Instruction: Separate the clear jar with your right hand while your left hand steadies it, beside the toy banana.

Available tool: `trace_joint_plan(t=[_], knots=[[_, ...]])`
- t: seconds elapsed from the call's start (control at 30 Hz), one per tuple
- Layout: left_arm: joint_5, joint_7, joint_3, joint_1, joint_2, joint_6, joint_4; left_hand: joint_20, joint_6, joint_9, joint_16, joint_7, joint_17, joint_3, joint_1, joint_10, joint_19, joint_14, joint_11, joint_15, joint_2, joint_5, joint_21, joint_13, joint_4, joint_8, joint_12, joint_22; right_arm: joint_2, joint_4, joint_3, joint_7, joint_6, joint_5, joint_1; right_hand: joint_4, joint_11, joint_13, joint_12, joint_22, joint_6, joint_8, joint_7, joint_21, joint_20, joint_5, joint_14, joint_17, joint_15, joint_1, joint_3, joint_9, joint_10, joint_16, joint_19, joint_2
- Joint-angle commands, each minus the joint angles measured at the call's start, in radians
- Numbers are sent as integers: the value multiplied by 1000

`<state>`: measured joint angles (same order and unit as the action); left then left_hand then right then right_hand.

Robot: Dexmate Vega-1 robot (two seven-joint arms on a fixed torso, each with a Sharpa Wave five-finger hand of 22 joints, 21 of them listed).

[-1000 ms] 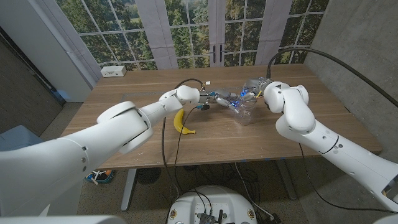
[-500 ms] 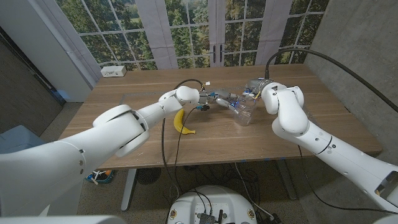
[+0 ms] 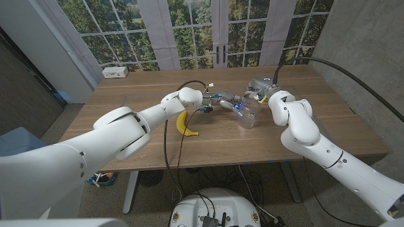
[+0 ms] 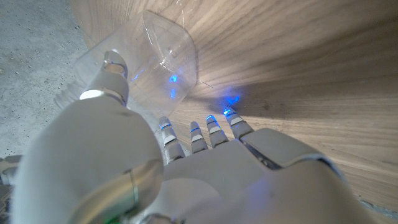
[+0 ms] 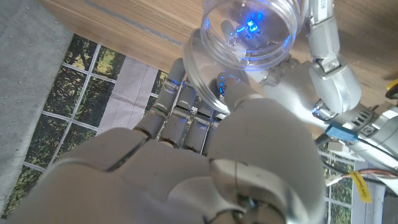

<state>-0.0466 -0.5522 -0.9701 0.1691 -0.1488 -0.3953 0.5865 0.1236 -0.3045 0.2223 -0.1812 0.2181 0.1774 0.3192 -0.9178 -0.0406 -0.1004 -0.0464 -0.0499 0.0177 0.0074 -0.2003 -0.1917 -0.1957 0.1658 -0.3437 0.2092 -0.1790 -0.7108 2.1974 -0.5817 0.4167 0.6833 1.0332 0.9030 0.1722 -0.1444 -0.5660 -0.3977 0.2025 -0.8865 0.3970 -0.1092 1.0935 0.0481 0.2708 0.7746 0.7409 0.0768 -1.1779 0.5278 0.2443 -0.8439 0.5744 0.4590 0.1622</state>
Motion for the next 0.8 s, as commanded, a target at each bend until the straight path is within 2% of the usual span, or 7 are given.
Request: trace_joint_plan(t=[0.03, 0.13, 0.3, 0.53, 0.67, 0.8], knots=[[1, 8, 8, 14, -28, 27, 57, 11, -174, 123, -2, -39, 0, 3, -16, 3, -4, -1, -5, 2, 30, -3, -6, -1, -2, -140, -4, -3, 144, -135, 93, -800, -93, -174, 128, 1, -2, 3, 3, 5, -23, 9, -12, 10, 45, -4, 16, 2, 143, 1, 5, 2, -15, -3, -6, -4], [1, 10, 11, 20, -40, 41, 82, 12, -170, 123, -2, -39, 0, 3, -16, 4, -4, -1, -4, 2, 30, -3, -6, -1, -2, -138, -4, -3, 194, -195, 112, -958, -128, -234, 130, 0, -5, 3, 3, 4, -29, 11, -16, 14, 42, -7, 13, 3, 143, 2, 4, 2, -19, -5, -16, -6], [4, 16, 13, 28, -55, 53, 112, 12, -163, 123, -3, -38, 0, 3, -16, 3, -4, -1, -4, 2, 31, -3, -6, -1, -2, -135, -3, -3, 263, -280, 144, -1136, -176, -347, 118, -2, -7, 4, 3, 3, -36, 14, -21, 19, 39, -10, 10, 4, 141, 5, 4, 1, -28, -9, -25, -9], [5, 22, 20, 41, -82, 76, 167, 12, -131, 121, -3, -39, 0, 2, -14, 6, -2, -1, -4, 2, 31, -3, -6, -1, -2, -121, -3, -3, 323, -335, 183, -1240, -159, -480, 91, -4, -3, 7, 4, 1, -41, 15, -16, 27, 36, -14, 6, 5, 139, 9, 2, 1, -40, -14, -29, -13], [3, 21, 24, 50, -97, 90, 199, 11, -97, 119, -3, -42, 0, 1, -12, 8, 0, 1, -3, 3, 31, -4, -7, -1, -3, -105, -3, -3, 327, -337, 194, -1261, -148, -538, 83, -4, 0, 8, 3, 0, -44, 16, -13, 31, 33, -16, 8, 7, 141, 10, 2, 1, -47, -12, -31, -14], [2, 27, 31, 59, -112, 100, 232, 15, -57, 116, -3, -51, 1, 1, -9, 11, 4, 4, 5, 3, 32, -4, -6, -1, -3, -86, -3, -3, 311, -331, 184, -1271, -133, -564, 78, -4, 0, 5, 1, -1, -48, 17, -8, 37, 31, -18, 11, 9, 140, 12, 1, 1, -53, -12, -30, -14]])
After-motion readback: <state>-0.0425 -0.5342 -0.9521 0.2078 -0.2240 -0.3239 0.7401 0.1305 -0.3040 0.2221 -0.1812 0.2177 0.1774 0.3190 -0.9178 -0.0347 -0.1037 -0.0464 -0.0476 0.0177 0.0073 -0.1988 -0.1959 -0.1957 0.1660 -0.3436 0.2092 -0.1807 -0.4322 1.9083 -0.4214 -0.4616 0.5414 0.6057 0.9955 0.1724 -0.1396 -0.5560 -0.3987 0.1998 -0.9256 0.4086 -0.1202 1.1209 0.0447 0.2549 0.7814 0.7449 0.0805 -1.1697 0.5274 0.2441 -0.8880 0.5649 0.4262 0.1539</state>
